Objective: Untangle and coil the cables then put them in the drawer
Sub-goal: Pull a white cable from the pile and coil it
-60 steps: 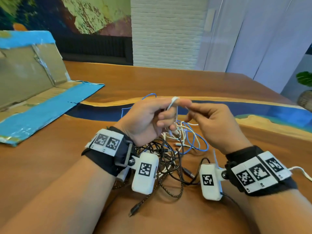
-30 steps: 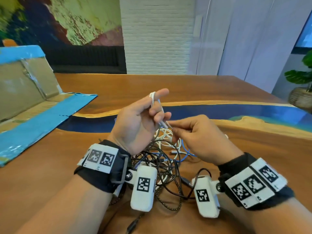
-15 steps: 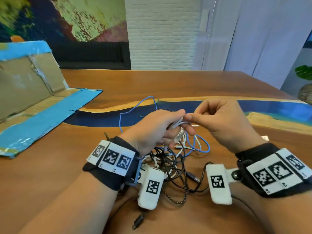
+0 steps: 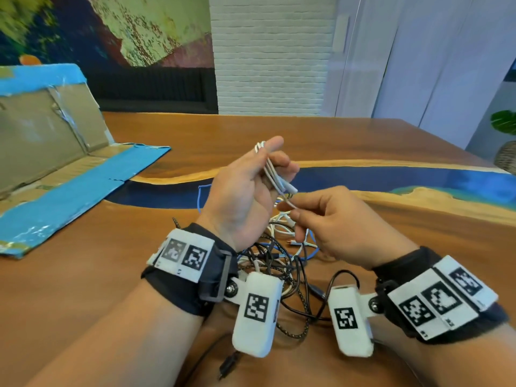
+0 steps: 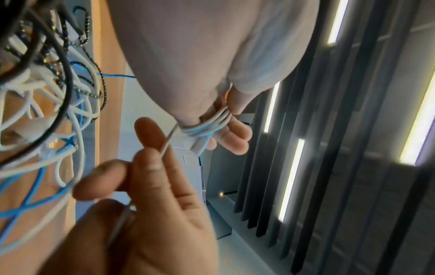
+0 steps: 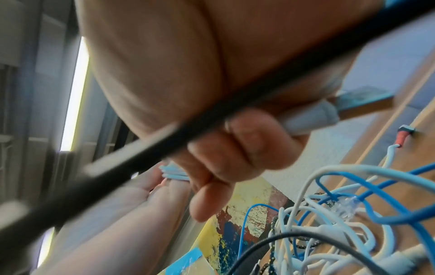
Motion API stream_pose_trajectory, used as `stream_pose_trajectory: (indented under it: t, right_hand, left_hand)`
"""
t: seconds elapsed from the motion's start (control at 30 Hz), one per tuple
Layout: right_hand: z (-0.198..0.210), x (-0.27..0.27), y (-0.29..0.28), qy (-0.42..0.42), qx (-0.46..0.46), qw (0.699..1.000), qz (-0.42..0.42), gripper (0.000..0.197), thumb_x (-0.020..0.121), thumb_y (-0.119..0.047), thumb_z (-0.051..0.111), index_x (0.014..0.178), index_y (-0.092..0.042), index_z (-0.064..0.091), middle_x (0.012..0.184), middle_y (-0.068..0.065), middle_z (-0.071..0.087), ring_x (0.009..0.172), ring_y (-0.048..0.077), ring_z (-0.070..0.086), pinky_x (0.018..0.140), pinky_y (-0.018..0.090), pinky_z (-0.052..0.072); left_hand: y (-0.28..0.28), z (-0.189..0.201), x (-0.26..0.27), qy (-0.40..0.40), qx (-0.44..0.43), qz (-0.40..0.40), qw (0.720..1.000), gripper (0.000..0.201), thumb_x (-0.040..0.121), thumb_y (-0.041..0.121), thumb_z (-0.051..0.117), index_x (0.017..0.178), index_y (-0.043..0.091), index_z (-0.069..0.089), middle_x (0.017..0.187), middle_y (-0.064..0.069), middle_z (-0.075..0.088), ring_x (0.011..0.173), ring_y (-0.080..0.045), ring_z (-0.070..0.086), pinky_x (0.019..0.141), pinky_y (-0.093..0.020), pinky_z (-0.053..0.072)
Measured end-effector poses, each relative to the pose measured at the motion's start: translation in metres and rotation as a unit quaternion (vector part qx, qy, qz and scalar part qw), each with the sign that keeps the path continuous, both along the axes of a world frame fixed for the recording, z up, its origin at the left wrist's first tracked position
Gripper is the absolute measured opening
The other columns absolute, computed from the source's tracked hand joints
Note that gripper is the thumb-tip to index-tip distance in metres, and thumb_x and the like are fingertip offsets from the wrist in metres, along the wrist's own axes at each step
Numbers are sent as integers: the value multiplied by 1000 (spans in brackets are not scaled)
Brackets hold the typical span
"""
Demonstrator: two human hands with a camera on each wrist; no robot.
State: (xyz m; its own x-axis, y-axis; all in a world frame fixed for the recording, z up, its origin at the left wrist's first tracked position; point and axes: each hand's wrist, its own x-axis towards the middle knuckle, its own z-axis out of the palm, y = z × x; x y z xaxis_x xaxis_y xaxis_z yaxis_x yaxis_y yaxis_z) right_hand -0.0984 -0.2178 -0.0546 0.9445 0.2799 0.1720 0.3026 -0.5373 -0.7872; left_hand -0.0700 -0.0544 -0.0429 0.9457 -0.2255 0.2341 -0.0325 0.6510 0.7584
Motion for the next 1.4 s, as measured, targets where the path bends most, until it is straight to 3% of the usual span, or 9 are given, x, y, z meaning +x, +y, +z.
stream_pose_trajectory:
  t: [0.07, 0.2, 0.4, 0.53, 0.7, 0.8, 1.0, 1.27, 1.4]
  right_hand:
    - [3, -5, 6, -23, -59, 998, 15, 25, 106, -24, 52, 103, -22, 77, 67, 0, 72, 44, 4, 51, 49, 18, 40]
    - [2, -4, 7, -58, -104, 993, 10, 25, 104, -33, 54, 92, -27, 75, 65, 3, 67, 57, 13, 58, 65, 37, 49]
    - [-2, 2, 1, -39, -72, 996, -32, 25, 105, -31, 53, 98, -29, 77, 54, -10, 60, 49, 6, 49, 53, 21, 41]
    - [-7, 9, -10, 35, -32, 997, -61, 27, 105, -24, 53, 93, -20, 76, 62, 8, 69, 46, 20, 58, 53, 40, 55]
    - [-5, 0, 1, 19, 15, 1000, 13, 32, 105, -12, 48, 115, -31, 73, 72, 5, 66, 43, 5, 41, 45, 17, 34]
    - [-5, -1, 9, -37, 56, 998, 6, 35, 106, -14, 50, 129, -35, 65, 79, 6, 73, 48, 10, 50, 49, 23, 40]
    - [-10, 1, 13, -105, 130, 984, -60, 30, 91, -7, 73, 86, -36, 77, 81, -16, 77, 76, 3, 73, 70, 20, 59]
    - [-13, 5, 15, -95, 268, 953, -109, 7, 84, -3, 79, 84, -10, 80, 71, 5, 76, 59, 11, 67, 54, 21, 51]
    - [-15, 6, 19, 31, 373, 925, -65, 13, 93, 4, 63, 98, 6, 76, 92, 28, 75, 68, 26, 72, 68, 34, 61]
  left_hand:
    - [-3, -1, -2, -17, 45, 34, 998, 35, 111, 14, 36, 142, 5, 50, 79, -4, 71, 83, -17, 72, 92, -32, 56]
    - [-6, -2, -4, -22, 75, 41, 996, 38, 112, 13, 36, 148, 6, 43, 81, -5, 74, 88, -18, 73, 102, -37, 54]
    - [6, 3, 4, 37, 10, 40, 998, 31, 109, 14, 44, 131, -2, 58, 67, 3, 53, 57, -10, 56, 71, -26, 56]
    - [13, 8, 2, 83, -42, -40, 995, 36, 110, 19, 37, 125, -4, 62, 60, 8, 38, 45, -5, 37, 57, -17, 49]
    - [13, 9, 3, 84, -32, -42, 995, 37, 112, 22, 34, 115, 2, 65, 60, 8, 29, 44, -7, 26, 51, -18, 44]
    - [19, 12, 5, 81, -45, -29, 995, 37, 112, 23, 33, 107, 4, 65, 59, 8, 26, 45, -7, 23, 50, -18, 42]
    - [22, 13, 2, 65, 22, -88, 994, 40, 112, 31, 33, 81, 16, 52, 53, 10, 20, 42, -8, 16, 43, -18, 31]
    - [9, 1, -2, 70, 81, -134, 985, 41, 111, 31, 35, 75, 16, 49, 53, 9, 16, 40, -7, 12, 40, -19, 30]
    - [2, -3, -1, 55, 141, -87, 985, 43, 111, 30, 34, 74, 15, 49, 53, 8, 18, 37, -6, 16, 43, -20, 29]
